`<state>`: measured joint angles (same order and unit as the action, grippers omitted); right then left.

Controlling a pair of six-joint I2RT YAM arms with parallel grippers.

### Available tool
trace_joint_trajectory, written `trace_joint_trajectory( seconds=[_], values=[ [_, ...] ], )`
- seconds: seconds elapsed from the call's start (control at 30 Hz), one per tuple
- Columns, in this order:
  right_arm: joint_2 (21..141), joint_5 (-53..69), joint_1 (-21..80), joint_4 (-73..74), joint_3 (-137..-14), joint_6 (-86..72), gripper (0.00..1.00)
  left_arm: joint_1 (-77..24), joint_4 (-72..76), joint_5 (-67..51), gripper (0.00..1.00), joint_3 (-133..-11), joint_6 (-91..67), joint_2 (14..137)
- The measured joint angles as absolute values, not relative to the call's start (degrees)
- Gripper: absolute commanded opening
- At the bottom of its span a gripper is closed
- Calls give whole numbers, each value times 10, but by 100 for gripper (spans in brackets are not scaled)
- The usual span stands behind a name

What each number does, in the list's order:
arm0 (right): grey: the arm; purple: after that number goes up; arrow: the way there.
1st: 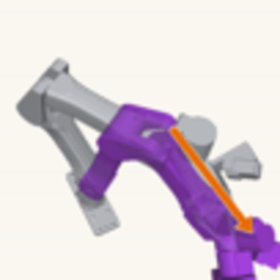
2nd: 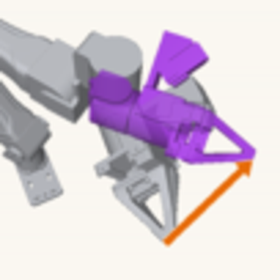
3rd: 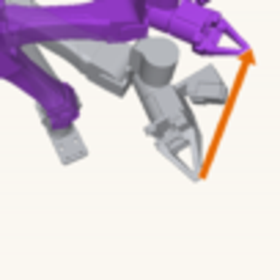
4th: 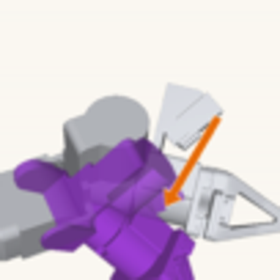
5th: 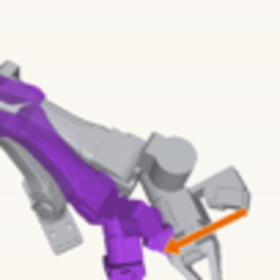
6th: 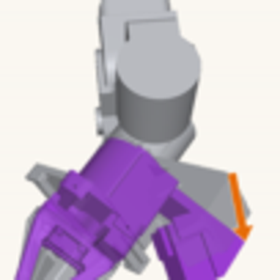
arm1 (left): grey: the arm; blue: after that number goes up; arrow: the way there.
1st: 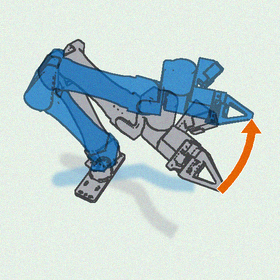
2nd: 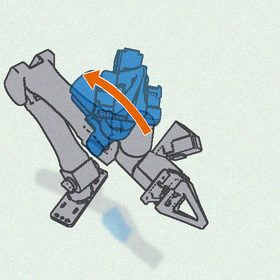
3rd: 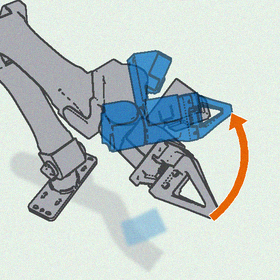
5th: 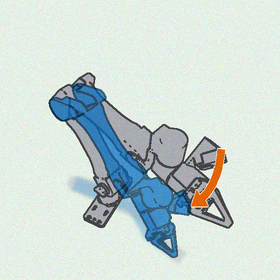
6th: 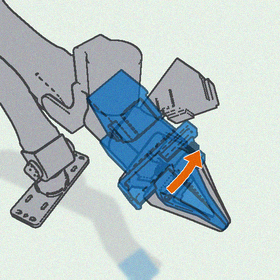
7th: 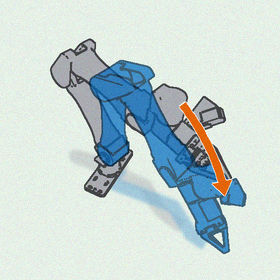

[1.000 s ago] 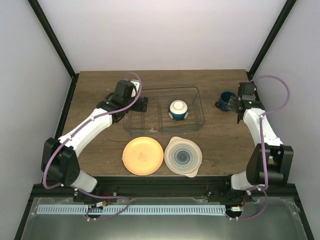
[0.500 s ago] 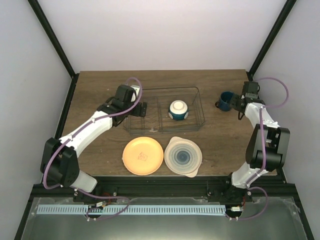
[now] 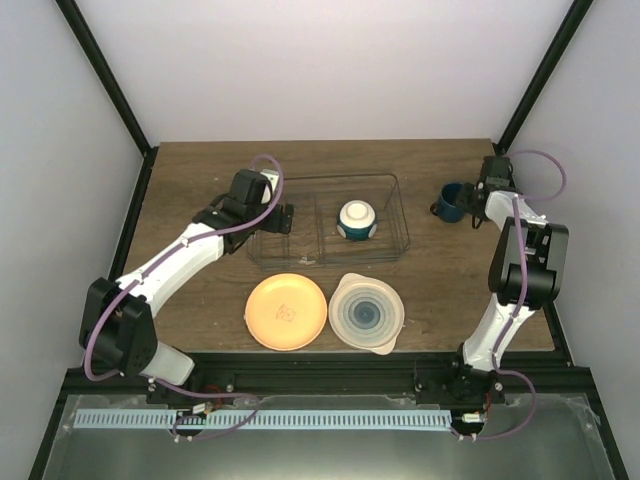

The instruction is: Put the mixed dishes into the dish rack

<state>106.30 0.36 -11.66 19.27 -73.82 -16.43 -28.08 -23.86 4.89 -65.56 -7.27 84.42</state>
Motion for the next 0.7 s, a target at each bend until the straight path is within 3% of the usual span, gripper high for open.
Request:
trace_joint_trajectory(
  seconds=[0.33, 0.7],
  values=[
    [1096, 9, -119, 193, -766, -162, 2, -281, -238, 43, 99, -656, -74, 855],
    [1087, 11, -119, 183, -748, -155, 1, -281, -222, -17, 99, -643, -90, 851]
  ],
)
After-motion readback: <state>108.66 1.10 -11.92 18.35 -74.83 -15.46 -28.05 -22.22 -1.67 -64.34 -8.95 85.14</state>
